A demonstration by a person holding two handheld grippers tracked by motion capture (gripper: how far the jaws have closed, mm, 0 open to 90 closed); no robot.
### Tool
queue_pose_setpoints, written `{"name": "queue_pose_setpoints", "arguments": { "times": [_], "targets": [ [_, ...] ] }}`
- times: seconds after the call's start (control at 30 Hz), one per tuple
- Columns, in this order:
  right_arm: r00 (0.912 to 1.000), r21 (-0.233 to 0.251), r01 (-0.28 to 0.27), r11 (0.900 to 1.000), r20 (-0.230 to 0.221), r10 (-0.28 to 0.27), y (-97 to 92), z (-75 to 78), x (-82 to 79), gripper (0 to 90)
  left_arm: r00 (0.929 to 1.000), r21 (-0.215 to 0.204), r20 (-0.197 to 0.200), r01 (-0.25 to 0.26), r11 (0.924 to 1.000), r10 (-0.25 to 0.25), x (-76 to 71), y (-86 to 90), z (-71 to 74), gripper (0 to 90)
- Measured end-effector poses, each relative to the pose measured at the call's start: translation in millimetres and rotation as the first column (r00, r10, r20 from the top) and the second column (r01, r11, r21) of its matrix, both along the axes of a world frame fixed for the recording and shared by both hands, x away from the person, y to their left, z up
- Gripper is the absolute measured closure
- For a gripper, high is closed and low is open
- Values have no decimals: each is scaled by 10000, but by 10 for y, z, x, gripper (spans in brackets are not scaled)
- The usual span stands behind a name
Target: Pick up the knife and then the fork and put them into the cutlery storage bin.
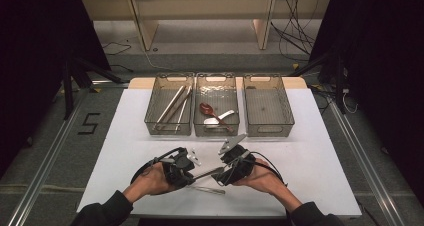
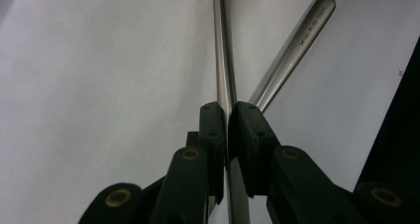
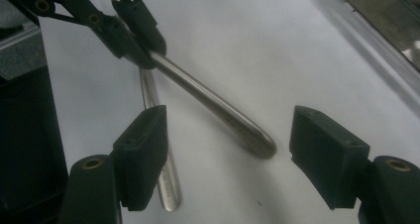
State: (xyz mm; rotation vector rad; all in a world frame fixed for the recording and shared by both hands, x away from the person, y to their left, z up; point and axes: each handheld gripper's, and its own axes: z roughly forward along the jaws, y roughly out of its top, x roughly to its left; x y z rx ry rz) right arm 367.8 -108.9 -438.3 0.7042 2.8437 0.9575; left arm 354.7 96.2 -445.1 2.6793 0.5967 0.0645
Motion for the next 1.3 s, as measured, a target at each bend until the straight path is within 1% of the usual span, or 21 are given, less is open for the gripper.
{"name": "queue_pose_setpoints", "arguments": {
  "times": [0.17, 0.2, 0.27, 0.33, 0.4, 0.43, 0.5, 0.57, 0.67, 0.73, 0.8, 0.93, 1.0, 1.13, 1.17, 1.2, 1.27, 1.3],
  "targets": [
    [9990, -312, -431, 9986, -102, 428, 84, -72, 29, 331, 9999, 54, 51, 133, 9999, -133, -15, -11, 6, 824],
    [9984, -331, -557, 9979, -17, 556, 96, -90, 41, 332, 9999, 30, 67, 131, 9999, -132, -17, -13, 10, 824],
    [9977, -443, -685, 9967, -16, 684, 117, -111, 50, 336, 9998, -45, 119, 130, 9999, -130, -20, -11, 21, 824],
    [9975, -494, -704, 9963, -75, 701, 138, -118, 45, 346, 9997, -105, 162, 168, 9998, -166, -32, -16, 49, 824],
    [9964, -501, -848, 9951, -36, 847, 152, -119, 35, 360, 9996, -134, 188, 215, 9997, -213, -39, -18, 70, 825],
    [9962, -510, -870, 9949, -59, 868, 157, -117, 28, 365, 9996, -155, 151, 233, 9996, -231, -42, -19, 77, 825],
    [9957, -519, -927, 9943, -26, 927, 157, -114, 19, 379, 9993, -121, 222, 316, 9994, -314, -52, -21, 91, 825],
    [9939, -595, -1104, 9921, 9, 1107, 155, -113, 11, 394, 9990, -142, 248, 386, 9992, -382, -67, -30, 110, 825],
    [9928, -697, -1195, 9904, 39, 1201, 175, -127, -4, 422, 9988, -211, 145, 477, 9986, -474, -89, -50, 117, 825],
    [9905, -823, -1358, 9873, 92, 1370, 189, -134, -18, 443, 9985, -223, 182, 512, 9984, -508, -100, -58, 123, 825],
    [9878, -884, -1527, 9843, 157, 1546, 201, -141, -30, 474, 9983, -282, 52, 590, 9979, -588, -103, -64, 132, 825],
    [9820, -968, -1836, 9782, 259, 1869, 226, -147, -69, 541, 9973, -294, 52, 731, 9969, -730, -136, -87, 150, 825],
    [9777, -1024, -2044, 9735, 277, 2082, 232, -144, -83, 571, 9968, -335, -75, 795, 9963, -798, -145, -96, 155, 825],
    [9698, -1154, -2363, 9648, 333, 2415, 242, -147, -118, 626, 9964, -392, -31, 844, 9957, -845, -161, -101, 169, 825],
    [9671, -1160, -2469, 9621, 336, 2522, 243, -149, -124, 640, 9955, -356, -71, 945, 9949, -948, -158, -100, 178, 825],
    [9654, -1208, -2533, 9598, 325, 2589, 245, -148, -131, 657, 9953, -386, -40, 969, 9945, -971, -164, -102, 185, 825],
    [9611, -1254, -2665, 9557, 397, 2732, 247, -149, -143, 689, 9944, -403, -109, 1050, 9937, -1055, -170, -106, 186, 825],
    [9594, -1221, -2743, 9539, 333, 2801, 243, -147, -142, 699, 9935, -413, -131, 1127, 9928, -1133, -170, -104, 187, 824]
  ]
}}
